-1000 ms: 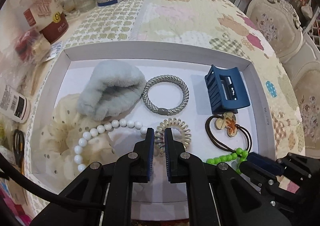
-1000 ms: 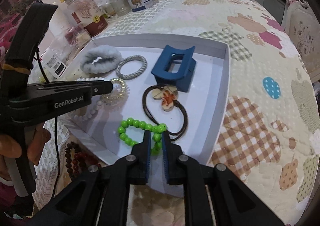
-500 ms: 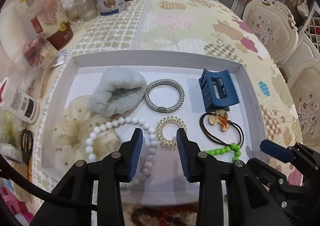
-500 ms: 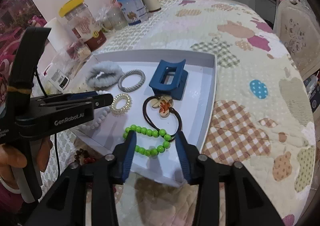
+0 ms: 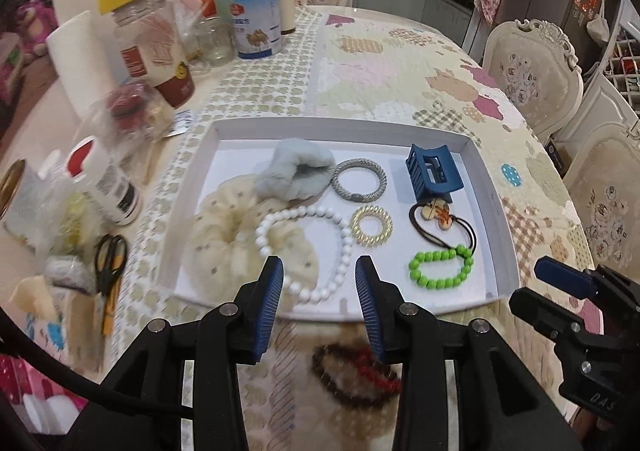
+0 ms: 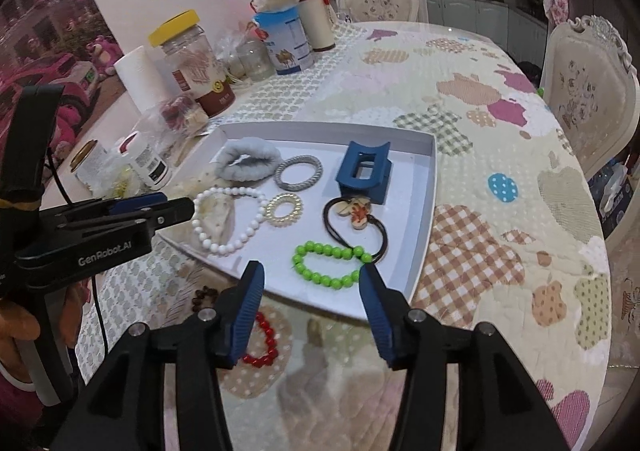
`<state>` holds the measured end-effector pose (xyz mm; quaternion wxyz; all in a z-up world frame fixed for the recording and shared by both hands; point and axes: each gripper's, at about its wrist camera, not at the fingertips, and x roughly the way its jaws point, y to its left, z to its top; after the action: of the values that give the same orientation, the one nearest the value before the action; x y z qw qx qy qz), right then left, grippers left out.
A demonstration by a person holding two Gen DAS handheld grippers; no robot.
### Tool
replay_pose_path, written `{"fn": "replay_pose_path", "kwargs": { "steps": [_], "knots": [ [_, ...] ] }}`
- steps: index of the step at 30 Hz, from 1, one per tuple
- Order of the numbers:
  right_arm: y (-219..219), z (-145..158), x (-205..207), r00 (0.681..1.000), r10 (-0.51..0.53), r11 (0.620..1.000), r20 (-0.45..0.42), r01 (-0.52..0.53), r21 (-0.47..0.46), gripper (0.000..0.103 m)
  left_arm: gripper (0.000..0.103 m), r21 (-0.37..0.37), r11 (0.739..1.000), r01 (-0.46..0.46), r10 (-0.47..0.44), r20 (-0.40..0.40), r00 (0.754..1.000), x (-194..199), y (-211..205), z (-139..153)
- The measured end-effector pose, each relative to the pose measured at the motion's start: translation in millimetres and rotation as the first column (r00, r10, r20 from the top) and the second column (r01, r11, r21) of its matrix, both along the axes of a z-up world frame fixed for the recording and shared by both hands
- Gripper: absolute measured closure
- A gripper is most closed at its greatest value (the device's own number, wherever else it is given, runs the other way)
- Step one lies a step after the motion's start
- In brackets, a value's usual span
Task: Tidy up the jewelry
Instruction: 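Move left tool to brown wood bead bracelet while right tool moves to red bead bracelet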
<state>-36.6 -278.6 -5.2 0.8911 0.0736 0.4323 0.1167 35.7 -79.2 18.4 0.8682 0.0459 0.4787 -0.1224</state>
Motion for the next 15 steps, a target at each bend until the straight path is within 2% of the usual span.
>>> {"fn": "replay_pose_path", "kwargs": {
  "steps": [15],
  "knots": [
    [35.9, 16.7, -44.2, 0.998, 0.043, 0.999, 0.045, -0.042, -0.022, 0.048, 0.076, 0.009, 1.000, -0.019, 0.019, 0.043, 0.999, -55.4, 33.1, 16.6]
  ]
}}
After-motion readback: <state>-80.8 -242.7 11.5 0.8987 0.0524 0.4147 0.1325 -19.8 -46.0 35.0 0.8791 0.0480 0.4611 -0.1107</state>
